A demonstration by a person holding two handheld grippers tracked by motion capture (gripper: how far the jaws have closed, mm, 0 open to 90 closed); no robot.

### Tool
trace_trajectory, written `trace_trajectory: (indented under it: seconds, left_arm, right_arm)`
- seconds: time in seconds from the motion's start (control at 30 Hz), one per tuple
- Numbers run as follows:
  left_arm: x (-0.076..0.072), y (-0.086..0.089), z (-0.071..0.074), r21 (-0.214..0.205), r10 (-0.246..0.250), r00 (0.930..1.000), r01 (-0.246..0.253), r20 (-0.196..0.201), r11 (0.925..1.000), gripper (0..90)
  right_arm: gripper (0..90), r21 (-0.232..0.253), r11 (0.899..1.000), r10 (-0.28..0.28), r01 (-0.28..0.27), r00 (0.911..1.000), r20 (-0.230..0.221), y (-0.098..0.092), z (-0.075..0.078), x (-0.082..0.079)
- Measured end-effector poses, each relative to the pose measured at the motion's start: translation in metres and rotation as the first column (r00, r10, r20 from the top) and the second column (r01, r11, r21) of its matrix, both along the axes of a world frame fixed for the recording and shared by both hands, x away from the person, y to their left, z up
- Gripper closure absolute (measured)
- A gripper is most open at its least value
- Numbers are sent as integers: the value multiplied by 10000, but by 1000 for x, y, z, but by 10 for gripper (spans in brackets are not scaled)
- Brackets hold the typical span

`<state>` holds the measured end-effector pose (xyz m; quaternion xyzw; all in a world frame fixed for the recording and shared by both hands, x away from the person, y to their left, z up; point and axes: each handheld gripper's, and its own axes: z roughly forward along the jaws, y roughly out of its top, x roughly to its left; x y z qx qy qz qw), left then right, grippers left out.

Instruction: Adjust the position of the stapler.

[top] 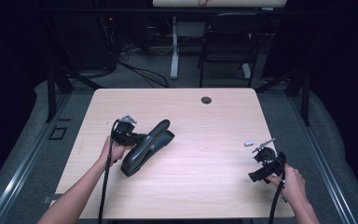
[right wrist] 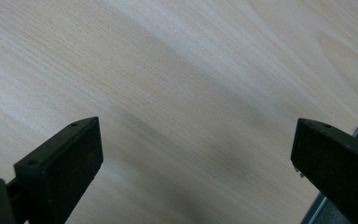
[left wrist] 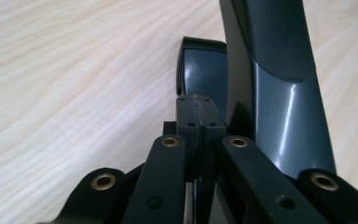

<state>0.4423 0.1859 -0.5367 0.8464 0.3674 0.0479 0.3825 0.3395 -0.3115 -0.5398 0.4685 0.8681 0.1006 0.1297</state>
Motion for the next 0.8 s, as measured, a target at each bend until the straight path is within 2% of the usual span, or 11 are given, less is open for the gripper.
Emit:
trace_trajectory:
  seconds: [0.2,0.4,0.5,0.53,0.6,0.63,0.67,0.7,0.77,0.8]
  left_arm:
    - [-3,-7,1,-230,-702,9975,699,-121,9973,900]
    - [-7,-15,2,-470,-1194,9924,1180,-282,9919,900]
    - [-7,-17,1,-915,-1595,9849,1531,-674,9840,900]
    - [-7,-19,1,-893,-1653,9838,1589,-688,9832,900]
    - [-8,-21,1,-725,-1677,9840,1633,-605,9839,900]
    - [-8,-21,1,-701,-1663,9843,1620,-598,9843,900]
    - [-8,-21,1,-722,-1641,9846,1597,-603,9845,899]
    - [-7,-20,1,-682,-1606,9853,1566,-578,9853,889]
    - [-5,-16,1,-715,-1464,9874,1420,-601,9873,821]
    - [-3,-13,2,-766,-1324,9889,1272,-673,9889,759]
  right_arm:
    - [16,12,10000,8,-8,10000,1,0,0,0]
    - [16,175,9998,55,-55,10000,-11,1,1,0]
    - [16,406,9991,87,-86,10000,-13,2,3,-1]
    - [17,579,9983,99,-99,10000,6,2,3,-1]
    - [17,612,9981,109,-111,9999,37,3,4,-2]
    - [18,1243,9922,-103,67,9996,278,5,2,-3]
    - [20,926,9956,175,-176,9998,18,5,6,-2]
    - [23,1102,9937,217,-225,9997,85,7,7,-2]
    - [23,1447,9889,314,-346,9992,241,11,11,-4]
    - [22,1532,9873,385,-430,9987,326,14,14,-5]
